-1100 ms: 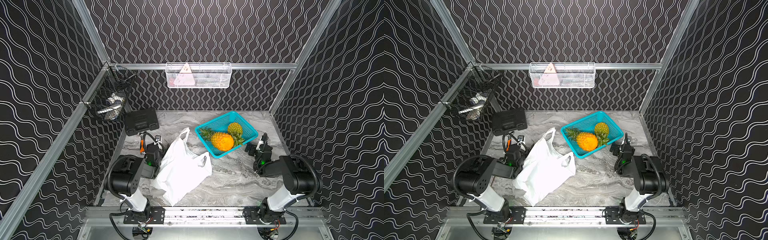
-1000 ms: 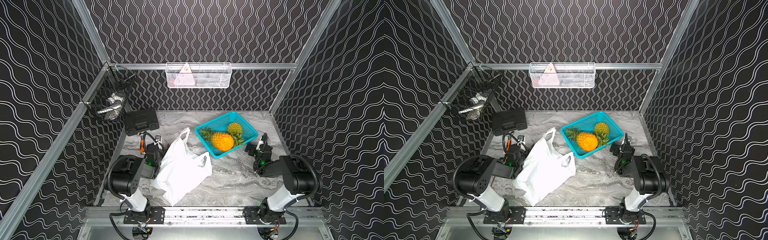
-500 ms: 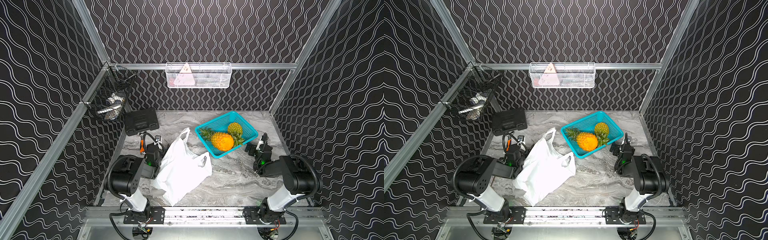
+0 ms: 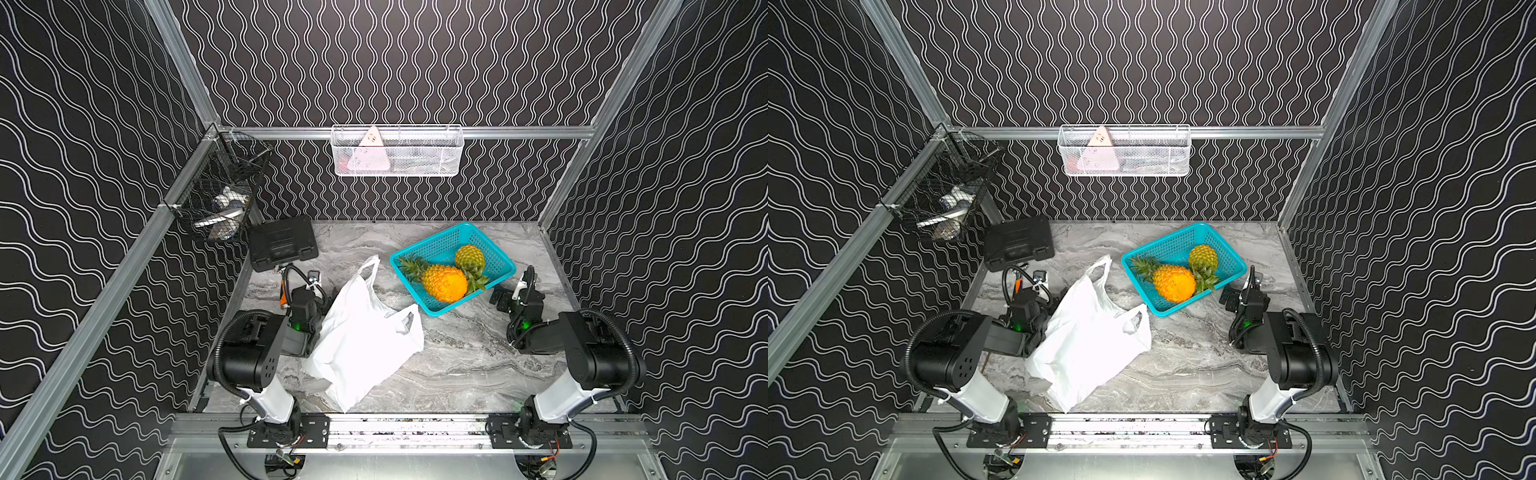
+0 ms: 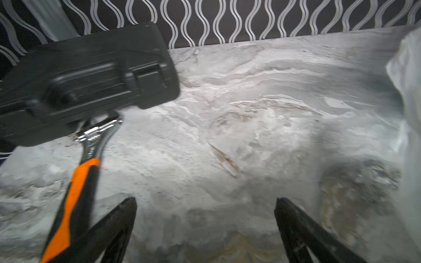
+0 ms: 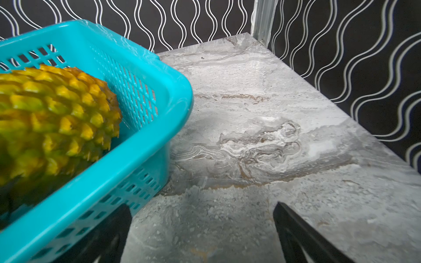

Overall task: Place the pineapple into a plastic bag & tie a knot
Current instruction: Pick up the plastic bag at the center of the board.

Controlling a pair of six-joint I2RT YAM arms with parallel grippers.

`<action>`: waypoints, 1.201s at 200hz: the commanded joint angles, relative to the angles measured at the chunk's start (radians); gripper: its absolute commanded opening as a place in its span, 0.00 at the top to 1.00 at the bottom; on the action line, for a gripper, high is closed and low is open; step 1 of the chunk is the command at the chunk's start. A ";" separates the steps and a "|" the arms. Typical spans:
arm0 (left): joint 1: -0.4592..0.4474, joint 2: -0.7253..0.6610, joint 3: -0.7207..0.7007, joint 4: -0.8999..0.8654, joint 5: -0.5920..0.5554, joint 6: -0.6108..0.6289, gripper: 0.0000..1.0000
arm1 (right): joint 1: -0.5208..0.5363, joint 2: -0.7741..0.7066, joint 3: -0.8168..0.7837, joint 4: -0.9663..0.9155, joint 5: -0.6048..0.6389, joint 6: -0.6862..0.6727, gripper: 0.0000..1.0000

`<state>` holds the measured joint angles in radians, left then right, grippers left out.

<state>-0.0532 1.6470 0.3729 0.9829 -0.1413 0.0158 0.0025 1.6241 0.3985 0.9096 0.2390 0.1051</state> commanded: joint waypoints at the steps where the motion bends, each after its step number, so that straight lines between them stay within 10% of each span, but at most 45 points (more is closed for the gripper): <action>1: -0.058 -0.099 0.028 -0.091 -0.114 0.022 0.01 | 0.067 -0.146 0.057 -0.151 0.138 -0.040 0.00; 48: -0.282 -0.415 0.219 -0.695 -0.479 -0.132 0.01 | 0.318 -0.370 0.480 -1.083 0.328 0.213 0.00; 64: -0.351 -0.424 0.356 -0.961 -0.511 -0.212 0.01 | 0.313 -0.334 0.577 -1.229 0.050 0.440 0.00; 82: -0.353 -0.369 0.539 -1.253 -0.386 -0.385 0.01 | 0.233 -0.297 0.573 -1.185 -0.703 0.439 0.00; 92: -0.353 -0.335 0.618 -1.376 -0.274 -0.449 0.01 | 0.245 -0.320 0.497 -1.064 -0.825 0.563 0.20; 115: -0.344 -0.388 0.611 -1.343 0.065 -0.422 0.01 | 0.484 -0.451 0.469 -1.196 -0.413 0.621 0.17; 136: -0.344 -0.462 0.594 -1.386 0.028 -0.423 0.01 | 0.714 -0.515 0.540 -1.518 0.119 0.628 0.12; 154: -0.346 -0.531 0.565 -1.430 -0.036 -0.398 0.01 | 0.773 -0.575 0.442 -1.497 0.296 0.753 0.00; 175: -0.346 -0.580 0.516 -1.402 -0.009 -0.385 0.01 | 0.675 -0.630 0.332 -1.343 -0.021 0.754 0.00; 185: -0.346 -0.559 0.531 -1.418 0.030 -0.386 0.01 | 0.625 -0.648 0.287 -1.211 -0.188 0.722 0.16; 240: -0.354 -0.249 0.759 -1.598 0.049 -0.345 0.01 | 0.700 -0.343 0.411 -1.171 -0.353 0.824 0.19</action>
<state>-0.4099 1.2835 1.0336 -0.4934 -0.0563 -0.3630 0.6643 1.2022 0.7822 -0.3592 -0.0082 0.8726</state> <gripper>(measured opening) 0.978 0.803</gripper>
